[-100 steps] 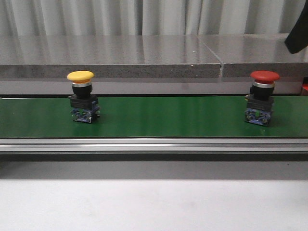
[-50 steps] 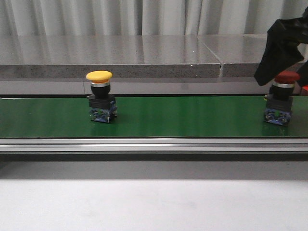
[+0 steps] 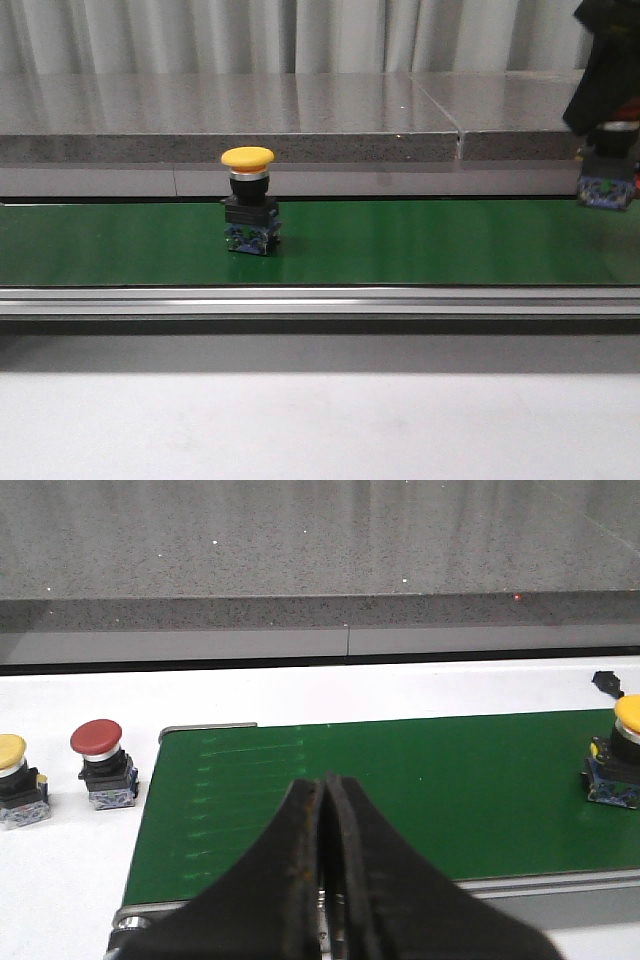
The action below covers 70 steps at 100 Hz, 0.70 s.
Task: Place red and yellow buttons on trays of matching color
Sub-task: 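Carry the red button into the red tray and open the right gripper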
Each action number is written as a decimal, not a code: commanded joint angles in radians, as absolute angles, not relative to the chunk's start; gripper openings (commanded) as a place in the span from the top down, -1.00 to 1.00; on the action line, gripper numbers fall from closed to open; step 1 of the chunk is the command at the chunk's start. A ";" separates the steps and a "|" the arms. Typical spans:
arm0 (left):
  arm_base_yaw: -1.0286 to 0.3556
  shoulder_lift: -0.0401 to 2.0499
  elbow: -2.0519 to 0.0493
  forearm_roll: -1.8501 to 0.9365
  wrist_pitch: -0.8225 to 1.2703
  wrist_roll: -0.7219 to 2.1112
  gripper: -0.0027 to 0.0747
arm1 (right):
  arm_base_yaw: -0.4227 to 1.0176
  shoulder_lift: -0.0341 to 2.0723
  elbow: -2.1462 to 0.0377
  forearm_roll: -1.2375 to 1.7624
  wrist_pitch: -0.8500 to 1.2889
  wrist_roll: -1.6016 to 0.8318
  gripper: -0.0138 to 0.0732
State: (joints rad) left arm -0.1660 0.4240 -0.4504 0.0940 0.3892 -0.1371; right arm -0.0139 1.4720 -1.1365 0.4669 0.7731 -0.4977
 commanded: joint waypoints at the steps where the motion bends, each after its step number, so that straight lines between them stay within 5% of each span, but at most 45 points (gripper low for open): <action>1: -0.174 0.429 -0.476 0.096 0.307 -0.140 0.98 | -0.074 1.442 -1.231 0.472 0.747 -0.505 0.31; 70: -0.174 0.429 -0.476 0.096 0.307 -0.140 0.98 | -0.456 1.723 -1.595 0.473 0.517 -0.396 0.31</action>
State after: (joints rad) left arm -0.1660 0.4240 -0.4504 0.0940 0.3892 -0.1371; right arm -0.4309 1.7106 -1.5182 0.4585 0.5939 -0.4030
